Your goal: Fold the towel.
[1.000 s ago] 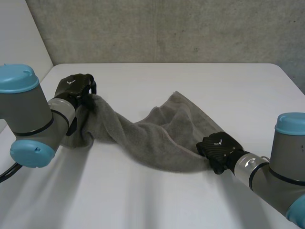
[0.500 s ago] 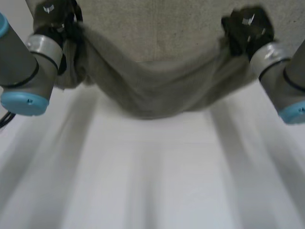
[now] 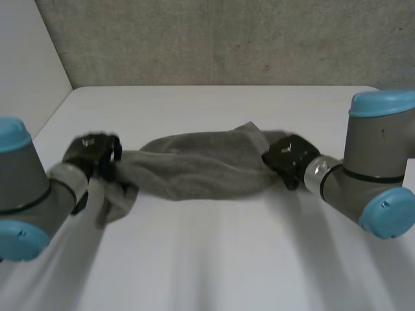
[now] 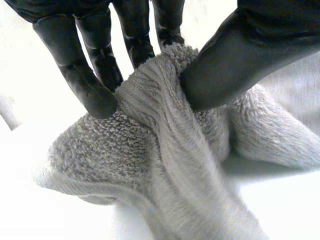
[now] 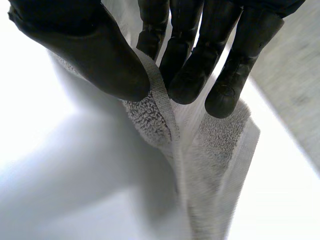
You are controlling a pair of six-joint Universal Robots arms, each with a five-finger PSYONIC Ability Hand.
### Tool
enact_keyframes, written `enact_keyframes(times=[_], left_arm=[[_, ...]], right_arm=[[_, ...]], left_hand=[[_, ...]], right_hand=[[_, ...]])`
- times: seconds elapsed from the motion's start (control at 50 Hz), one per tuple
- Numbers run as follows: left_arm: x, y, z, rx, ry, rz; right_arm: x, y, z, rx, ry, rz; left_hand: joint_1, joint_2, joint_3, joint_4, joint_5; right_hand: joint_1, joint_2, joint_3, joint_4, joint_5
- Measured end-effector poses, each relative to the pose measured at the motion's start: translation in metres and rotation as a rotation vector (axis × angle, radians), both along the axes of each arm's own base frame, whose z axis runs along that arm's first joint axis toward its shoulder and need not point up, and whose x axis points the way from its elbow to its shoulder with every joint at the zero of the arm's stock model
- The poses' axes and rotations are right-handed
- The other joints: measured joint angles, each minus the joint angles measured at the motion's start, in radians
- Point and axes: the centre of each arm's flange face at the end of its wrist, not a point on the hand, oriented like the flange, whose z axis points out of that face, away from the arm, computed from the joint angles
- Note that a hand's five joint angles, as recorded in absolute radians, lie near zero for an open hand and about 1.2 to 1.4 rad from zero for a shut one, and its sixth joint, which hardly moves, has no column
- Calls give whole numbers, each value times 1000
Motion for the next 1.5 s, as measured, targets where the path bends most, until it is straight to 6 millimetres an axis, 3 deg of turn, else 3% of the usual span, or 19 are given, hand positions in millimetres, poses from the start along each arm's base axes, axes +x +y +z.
enact_keyframes(times=[0.08,0.18,0.48,0.56,0.58,0.62,0.68,0.86,0.94,1.08,1.24,1.38,1.5], left_arm=[[9,13,-17,53,-85,-16],[16,22,-20,71,-127,-20],[18,72,20,92,-106,-120],[18,78,31,72,-125,-150],[18,79,32,68,-131,-155],[19,79,38,39,-163,-178],[18,73,47,-16,-209,-202],[7,40,77,-176,-233,-215],[-1,24,81,-201,-207,-219],[-23,-8,58,-145,-172,-245],[-40,-39,6,-35,-193,-264],[-43,-54,-24,18,-229,-277],[-43,-57,-38,37,-287,-291]], right_arm=[[-6,8,-9,42,30,-4],[-14,20,-4,52,32,-5],[-27,57,19,39,14,24],[-29,58,23,20,22,27],[-29,57,23,18,24,27],[-31,55,24,8,30,23],[-33,51,24,2,34,16],[-37,44,16,18,42,-1],[-37,44,14,26,45,-2],[-37,44,11,33,47,-1],[-36,45,6,48,52,3],[-35,47,1,62,58,8],[-34,47,-3,67,59,12]], left_hand=[[0,0,0,0,0],[0,0,0,0,0],[0,-1,-1,0,0],[-7,-170,-117,-110,-123],[-62,-218,-165,-157,-171],[-476,-641,-568,-578,-577],[-788,-928,-879,-863,-896],[-866,-1016,-966,-931,-986],[-867,-1017,-966,-931,-986],[-867,-1017,-966,-931,-984],[-867,-1017,-966,-931,-985],[-867,-1017,-966,-931,-984],[-865,-1013,-961,-929,-978]], right_hand=[[0,0,0,0,0],[0,0,0,0,0],[0,0,0,0,0],[0,0,0,0,0],[0,0,0,0,0],[0,0,0,0,0],[0,0,0,0,0],[0,0,0,0,0],[0,0,0,0,0],[0,0,1,0,0],[0,0,1,0,0],[0,0,1,0,0],[0,0,1,0,0]])
